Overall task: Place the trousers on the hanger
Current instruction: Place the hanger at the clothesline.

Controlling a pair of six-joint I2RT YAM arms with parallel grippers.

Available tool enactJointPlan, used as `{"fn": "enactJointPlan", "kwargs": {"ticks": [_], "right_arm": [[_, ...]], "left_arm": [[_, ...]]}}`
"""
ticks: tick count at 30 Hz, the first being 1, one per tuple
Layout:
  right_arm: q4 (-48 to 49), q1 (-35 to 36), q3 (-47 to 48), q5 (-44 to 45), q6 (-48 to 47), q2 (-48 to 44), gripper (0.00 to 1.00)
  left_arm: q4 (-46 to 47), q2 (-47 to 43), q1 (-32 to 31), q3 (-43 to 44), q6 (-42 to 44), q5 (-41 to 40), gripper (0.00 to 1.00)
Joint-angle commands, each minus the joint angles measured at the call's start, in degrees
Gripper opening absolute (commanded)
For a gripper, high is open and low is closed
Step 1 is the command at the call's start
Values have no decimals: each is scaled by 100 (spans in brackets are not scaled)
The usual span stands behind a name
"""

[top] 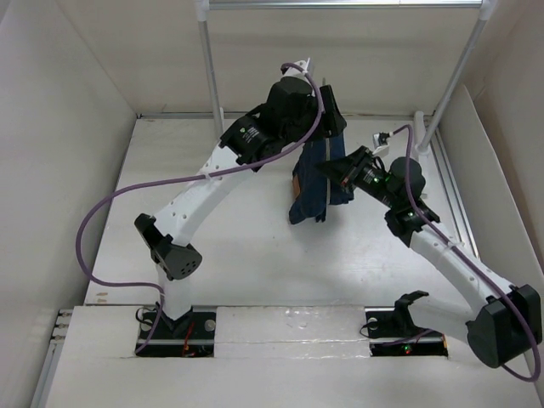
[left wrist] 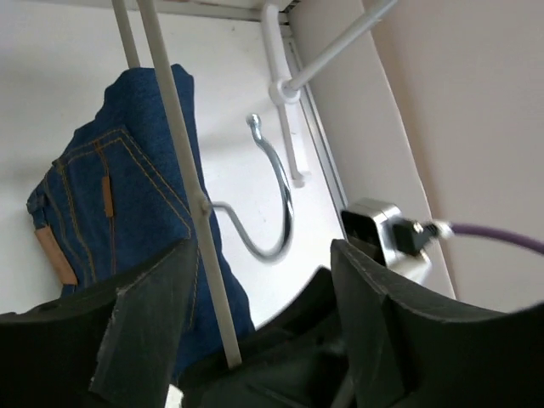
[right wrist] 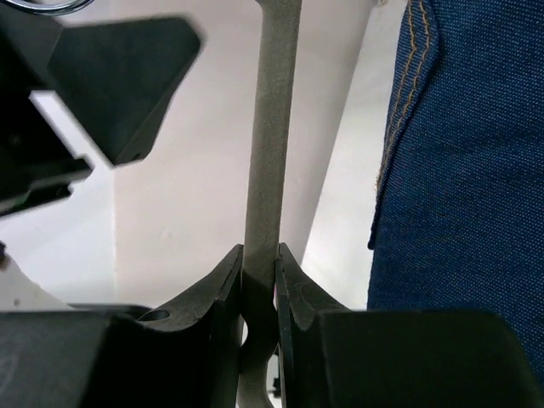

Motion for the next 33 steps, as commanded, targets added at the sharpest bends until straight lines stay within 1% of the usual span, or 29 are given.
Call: {"fn": "enactJointPlan", "kwargs": {"ticks": [1, 2, 5, 9, 10, 16, 17, 19, 20, 21, 27, 28, 33], "right_arm": [[1445, -212, 390, -339, 293, 110, 0], [1445, -213, 443, -321, 285, 137, 0], [1515, -353, 689, -400, 320, 304, 0], [1725, -713, 987, -514, 469, 488, 0], [1778, -896, 1066, -558, 530, 532, 0], [1875, -1556, 2050, -655, 785, 1164, 0], [1928, -1697, 2260, -620, 864, 1278, 0], [2191, -1820, 2464, -611, 1013, 1647, 0], [2253, -1882, 2604, -594, 1162, 1779, 0], [2332, -1935, 2849, -550, 1198, 1981, 0], [2157, -2287, 3826, -409, 1278, 2668, 0], [2105, -2426, 4149, -383, 1278, 2895, 0], [2261, -2655, 4451, -365, 1453, 3178, 0]], "left_arm": [[457, -421, 17, 241, 297, 224, 63], [465, -456, 69, 319, 332, 242, 65], [571, -614, 70, 346, 473, 330, 75], [720, -1026, 184, 259, 561, 304, 79], [764, -1124, 263, 189, 579, 295, 80], [1010, -1836, 448, -873, 614, 145, 81], [1028, -1897, 448, -1241, 605, 137, 81], [1107, -2126, 448, -1577, 544, 145, 81], [1125, -2196, 448, -1935, 526, 145, 81], [1186, -2362, 448, -2104, 474, 163, 81], [1326, -2969, 448, -3370, 289, 145, 80], [1362, -3109, 448, -3632, 237, 137, 80], [1380, -3462, 448, -4328, 201, 40, 78]]}}
